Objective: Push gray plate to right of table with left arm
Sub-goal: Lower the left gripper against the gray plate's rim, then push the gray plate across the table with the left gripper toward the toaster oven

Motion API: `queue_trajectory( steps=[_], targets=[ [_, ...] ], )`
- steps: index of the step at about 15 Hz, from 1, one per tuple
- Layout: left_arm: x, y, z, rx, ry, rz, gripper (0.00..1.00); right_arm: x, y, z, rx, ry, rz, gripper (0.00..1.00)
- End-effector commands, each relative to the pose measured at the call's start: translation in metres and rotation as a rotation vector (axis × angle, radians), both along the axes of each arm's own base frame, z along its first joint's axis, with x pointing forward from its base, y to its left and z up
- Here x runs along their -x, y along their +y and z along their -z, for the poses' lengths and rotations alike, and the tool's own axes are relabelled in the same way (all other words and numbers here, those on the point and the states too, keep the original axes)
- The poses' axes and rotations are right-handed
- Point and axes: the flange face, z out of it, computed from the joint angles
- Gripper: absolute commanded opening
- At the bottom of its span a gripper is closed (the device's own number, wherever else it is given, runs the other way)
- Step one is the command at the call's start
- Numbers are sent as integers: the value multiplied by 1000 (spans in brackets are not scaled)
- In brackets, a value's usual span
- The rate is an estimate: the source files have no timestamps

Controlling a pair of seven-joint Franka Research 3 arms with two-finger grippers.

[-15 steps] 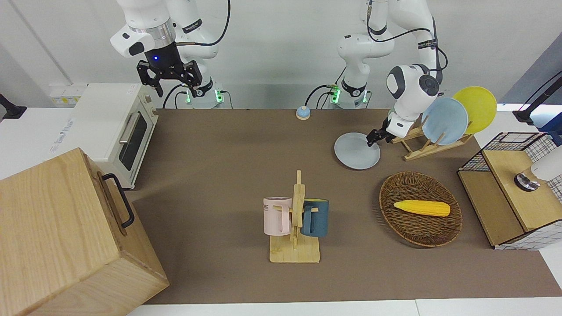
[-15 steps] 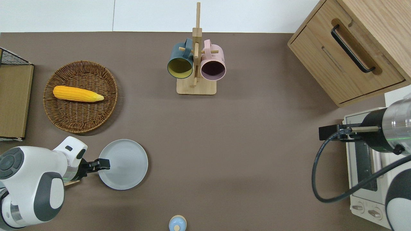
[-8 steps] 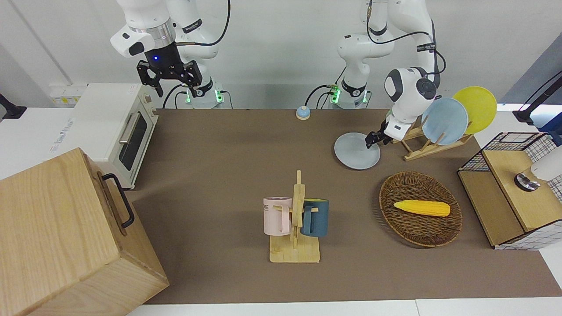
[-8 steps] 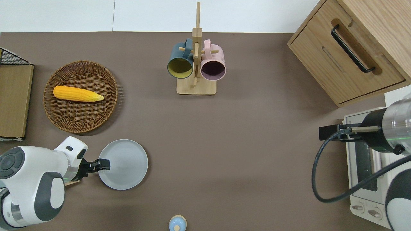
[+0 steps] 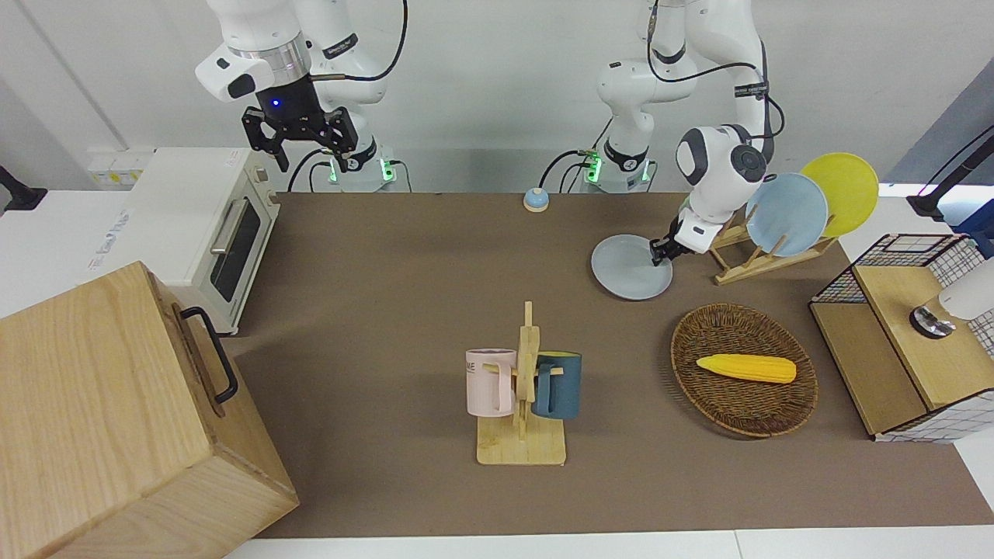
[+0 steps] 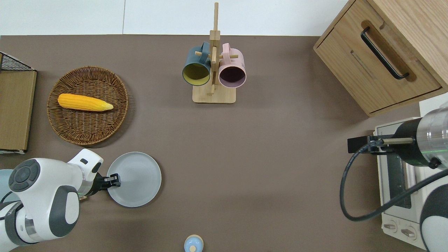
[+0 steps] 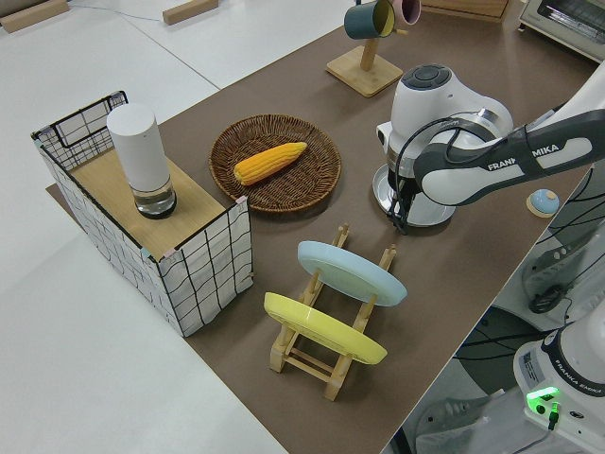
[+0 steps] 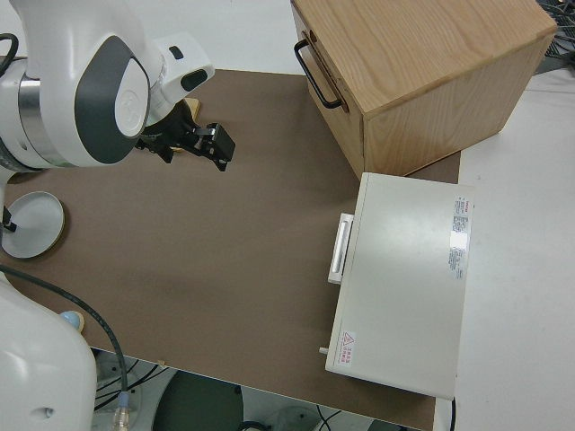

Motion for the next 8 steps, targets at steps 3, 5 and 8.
queue_trajectory(
  steps=[3,5,8],
  targets=[
    [4,-2,7,9,-7,12,0,8,0,0,-9,3,20,996],
    [4,-2,7,9,-7,12,0,8,0,0,-9,5,22,996],
    [6,-11,10,8,-3,34,0,8,0,0,-9,3,20,996]
  ],
)
